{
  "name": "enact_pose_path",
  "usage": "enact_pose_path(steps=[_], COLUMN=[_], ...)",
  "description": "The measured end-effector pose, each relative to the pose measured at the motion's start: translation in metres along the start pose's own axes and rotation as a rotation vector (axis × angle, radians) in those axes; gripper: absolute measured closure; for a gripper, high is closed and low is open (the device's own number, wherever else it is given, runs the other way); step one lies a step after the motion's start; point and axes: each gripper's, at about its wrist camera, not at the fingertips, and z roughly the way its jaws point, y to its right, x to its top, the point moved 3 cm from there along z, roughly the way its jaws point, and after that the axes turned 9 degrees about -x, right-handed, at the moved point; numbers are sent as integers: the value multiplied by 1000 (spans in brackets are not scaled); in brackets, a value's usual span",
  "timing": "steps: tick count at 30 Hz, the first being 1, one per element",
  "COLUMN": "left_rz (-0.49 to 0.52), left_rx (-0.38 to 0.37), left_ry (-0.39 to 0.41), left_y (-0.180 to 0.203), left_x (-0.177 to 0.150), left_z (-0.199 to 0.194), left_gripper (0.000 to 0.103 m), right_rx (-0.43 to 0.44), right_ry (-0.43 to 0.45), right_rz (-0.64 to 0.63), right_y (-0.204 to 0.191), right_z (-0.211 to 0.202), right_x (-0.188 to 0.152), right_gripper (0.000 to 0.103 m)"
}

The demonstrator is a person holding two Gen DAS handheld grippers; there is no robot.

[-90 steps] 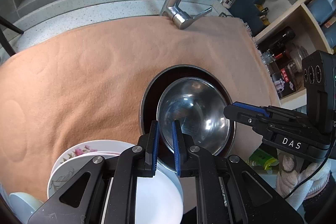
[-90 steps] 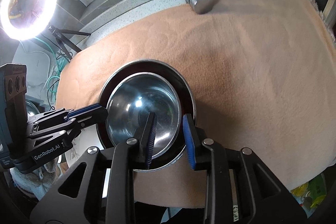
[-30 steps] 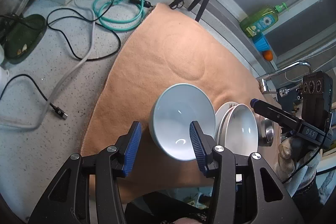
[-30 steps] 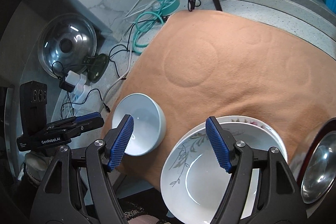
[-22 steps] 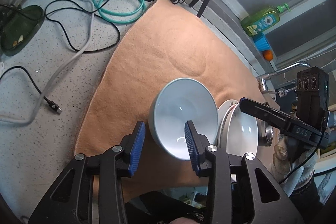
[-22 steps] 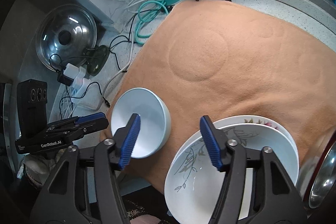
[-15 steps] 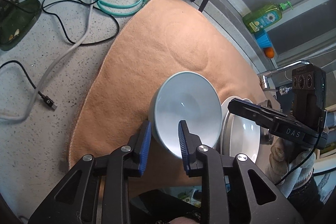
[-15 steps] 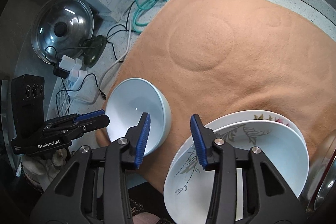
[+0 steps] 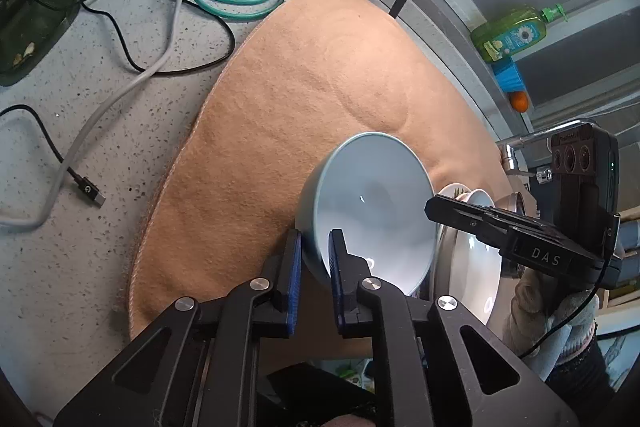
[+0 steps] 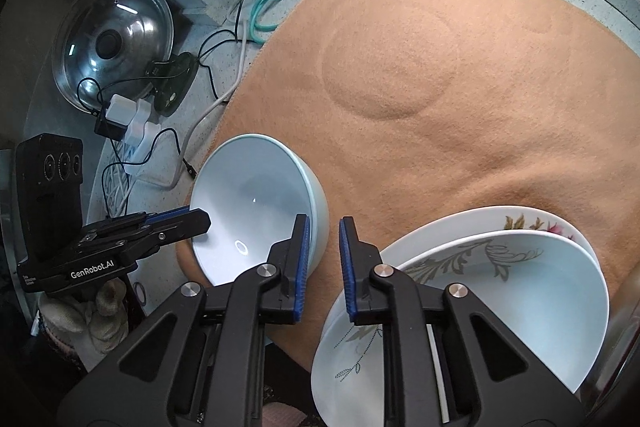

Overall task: Organize plates and bowls
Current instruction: 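Lift the light blue bowl with both grippers and lower it into the red bowl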

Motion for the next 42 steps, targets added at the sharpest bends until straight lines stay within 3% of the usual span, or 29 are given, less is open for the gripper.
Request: enact_pose_path(steps=[6, 21, 29, 42], left_rz=[4, 41, 113, 256], left_rx=[3, -18, -51, -130], left_ry=[2, 22, 27, -20], left_y=[-1, 20, 57, 136], left_x=[2, 11, 24, 35], left_z=[1, -7, -7, 23], left_gripper=[92, 92, 92, 92], right_rx=[15, 32, 36, 8], right_ry=[-14, 41, 105, 219], right_rz=[7, 67, 105, 230], right_y=[-1, 9, 23, 88], right_z=[5, -20, -54, -122], right_x=[0, 2, 1, -17], right_gripper=[95, 95, 95, 95])
